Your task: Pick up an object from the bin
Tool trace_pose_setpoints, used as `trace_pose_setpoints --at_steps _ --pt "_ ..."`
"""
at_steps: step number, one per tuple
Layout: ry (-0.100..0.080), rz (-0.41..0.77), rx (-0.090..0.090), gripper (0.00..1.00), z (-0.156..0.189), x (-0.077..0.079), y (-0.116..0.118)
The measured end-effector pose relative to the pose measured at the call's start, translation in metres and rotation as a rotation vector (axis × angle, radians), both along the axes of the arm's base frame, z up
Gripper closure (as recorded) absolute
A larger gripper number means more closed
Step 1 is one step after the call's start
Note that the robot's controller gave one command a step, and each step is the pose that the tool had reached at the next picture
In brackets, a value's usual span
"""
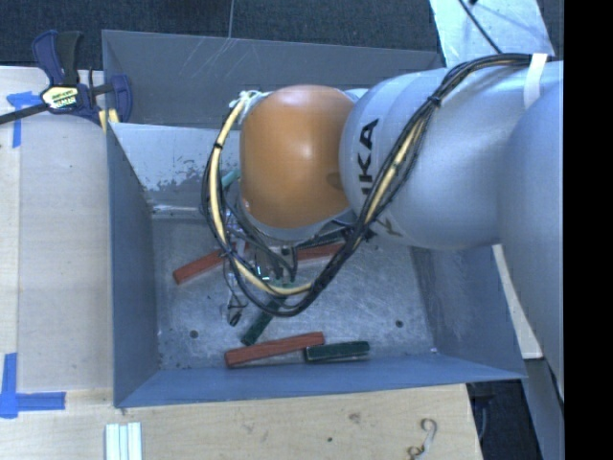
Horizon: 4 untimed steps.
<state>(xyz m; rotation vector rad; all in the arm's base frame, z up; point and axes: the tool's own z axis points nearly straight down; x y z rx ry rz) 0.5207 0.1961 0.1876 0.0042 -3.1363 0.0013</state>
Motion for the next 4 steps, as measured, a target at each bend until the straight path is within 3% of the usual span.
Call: trace_pose_setpoints --at_steps 1,2,3,4 --pt "-0.007 0.28 0.002 0.0 -0.121 0.089 0.002" --pt "-0.013 0.219 0.003 0.0 -0.085 0.092 -0.001" --pt "-0.007 0.235 0.0 0.0 -0.087 0.094 -0.03" --pt "-0.004 0.189 0.001 0.0 -0.119 0.091 -0.035"
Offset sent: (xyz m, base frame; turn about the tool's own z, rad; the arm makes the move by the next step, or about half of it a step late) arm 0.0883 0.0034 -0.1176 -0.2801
